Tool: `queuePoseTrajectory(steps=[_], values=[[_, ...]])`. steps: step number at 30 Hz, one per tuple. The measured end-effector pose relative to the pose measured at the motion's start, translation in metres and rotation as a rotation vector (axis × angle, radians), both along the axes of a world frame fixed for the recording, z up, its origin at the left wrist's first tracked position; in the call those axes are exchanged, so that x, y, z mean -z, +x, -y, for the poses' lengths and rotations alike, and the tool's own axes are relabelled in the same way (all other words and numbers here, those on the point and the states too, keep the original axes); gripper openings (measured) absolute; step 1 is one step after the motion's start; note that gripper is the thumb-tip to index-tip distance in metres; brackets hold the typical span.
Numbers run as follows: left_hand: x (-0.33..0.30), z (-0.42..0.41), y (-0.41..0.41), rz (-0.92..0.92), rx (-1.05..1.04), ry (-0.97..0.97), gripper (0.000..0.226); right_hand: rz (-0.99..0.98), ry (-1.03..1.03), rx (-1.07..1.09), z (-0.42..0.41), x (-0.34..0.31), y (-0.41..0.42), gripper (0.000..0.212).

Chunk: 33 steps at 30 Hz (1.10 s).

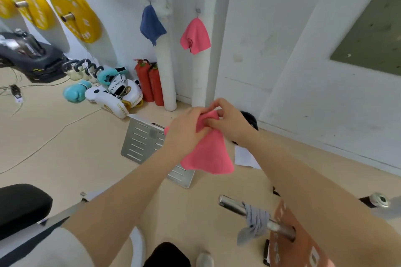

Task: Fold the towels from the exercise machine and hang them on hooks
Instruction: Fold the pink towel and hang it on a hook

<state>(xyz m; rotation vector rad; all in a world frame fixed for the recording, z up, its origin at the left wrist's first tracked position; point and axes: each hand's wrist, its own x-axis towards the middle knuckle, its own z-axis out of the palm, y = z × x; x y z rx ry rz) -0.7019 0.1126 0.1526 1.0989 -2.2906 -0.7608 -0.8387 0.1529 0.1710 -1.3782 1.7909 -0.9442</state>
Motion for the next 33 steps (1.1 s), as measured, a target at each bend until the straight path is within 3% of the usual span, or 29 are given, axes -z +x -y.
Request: queuePoseTrajectory(steps=[4, 7, 10, 15, 20, 23, 29, 33], values=[[-0.010, 0.044, -0.015, 0.017, -0.075, -0.094, 0.036, -0.007, -0.047, -0.047, 0.044, -0.008, -0.016, 0.018], [-0.017, 0.084, -0.023, 0.136, -0.119, -0.228, 0.038, 0.034, -0.070, -0.048, 0.080, -0.017, -0.024, 0.013], [-0.025, 0.128, -0.031, 0.181, -0.122, -0.230, 0.033, 0.066, -0.061, -0.031, 0.119, -0.021, -0.032, 0.010], [-0.048, 0.214, -0.041, -0.067, 0.036, 0.024, 0.009, 0.205, 0.003, -0.067, 0.193, -0.047, -0.043, 0.009], [-0.084, 0.288, -0.050, -0.186, 0.146, 0.079, 0.008, 0.217, -0.076, -0.057, 0.257, -0.083, -0.052, 0.040], [-0.105, 0.321, -0.057, -0.271, 0.179, 0.061, 0.012, 0.183, -0.202, -0.015, 0.290, -0.099, -0.055, 0.033], [-0.146, 0.384, -0.079, -0.469, 0.215, 0.031, 0.011, -0.017, -0.395, 0.079, 0.361, -0.139, -0.077, 0.017], [-0.196, 0.428, -0.108, -0.572, 0.172, -0.117, 0.012, -0.246, -0.584, 0.188, 0.412, -0.186, -0.097, 0.015]])
